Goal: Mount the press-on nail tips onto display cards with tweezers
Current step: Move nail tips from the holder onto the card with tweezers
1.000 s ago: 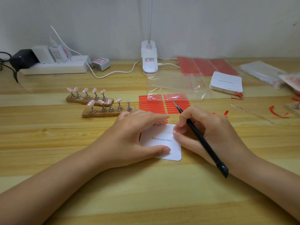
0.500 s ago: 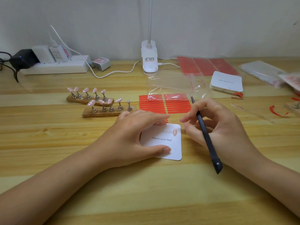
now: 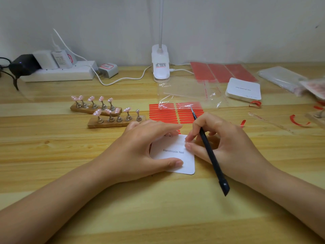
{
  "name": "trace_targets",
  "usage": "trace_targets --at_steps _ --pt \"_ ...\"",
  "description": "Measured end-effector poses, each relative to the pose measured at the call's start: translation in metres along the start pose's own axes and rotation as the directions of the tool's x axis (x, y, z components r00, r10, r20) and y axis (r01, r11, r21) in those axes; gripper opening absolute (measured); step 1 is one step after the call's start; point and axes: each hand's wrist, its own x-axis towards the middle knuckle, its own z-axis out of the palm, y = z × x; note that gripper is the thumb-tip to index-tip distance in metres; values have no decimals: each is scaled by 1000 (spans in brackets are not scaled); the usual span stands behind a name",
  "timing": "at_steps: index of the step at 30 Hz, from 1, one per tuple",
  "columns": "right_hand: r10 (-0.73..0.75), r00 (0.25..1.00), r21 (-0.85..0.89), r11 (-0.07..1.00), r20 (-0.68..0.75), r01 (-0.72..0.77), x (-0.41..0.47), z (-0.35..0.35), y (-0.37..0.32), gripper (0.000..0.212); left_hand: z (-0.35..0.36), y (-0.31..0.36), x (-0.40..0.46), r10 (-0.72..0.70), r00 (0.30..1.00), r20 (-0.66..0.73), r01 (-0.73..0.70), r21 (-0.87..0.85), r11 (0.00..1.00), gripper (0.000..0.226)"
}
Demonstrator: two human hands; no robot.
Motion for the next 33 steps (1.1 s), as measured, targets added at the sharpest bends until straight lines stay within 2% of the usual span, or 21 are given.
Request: trace_targets --at_steps 10,14,15,16,19,20,25,27,30,33 --pt "37 999 23 999 1 -37 1 0 0 25 1 1 1 0 1000 -11 0 -11 1000 60" --pt "78 960 262 965 -267 -5 -1 -8 0 27 1 0 1 -1 1000 -7 1 -17 1000 57" --pt "59 958 273 962 -281 21 -2 -13 0 27 1 0 0 -2 1000 -5 2 -19 1000 57" --pt "34 966 274 961 -256 38 -3 -18 1 32 1 -1 0 -2 1000 -3 2 -19 1000 56" --pt "-13 993 223 974 -117 39 -7 -29 6 65 1 -1 0 -6 1000 0 6 -8 1000 53" --pt "-13 996 214 976 -88 32 -6 -29 6 67 1 -1 0 -3 1000 0 3 0 1000 53" --pt "145 987 380 919 -63 -111 -2 -24 3 36 0 1 -1 30 1000 -3 -30 39 999 56" --pt "184 980 412 900 -71 -139 -2 -24 2 34 0 2 -2 34 999 -6 -34 58 998 59" --pt "164 984 388 913 -70 -125 -5 -24 1 32 0 3 -1 31 999 -6 -31 74 997 59" --pt "98 994 282 956 -52 -80 -6 -22 0 29 0 3 -1 16 1000 -3 -15 64 998 59"
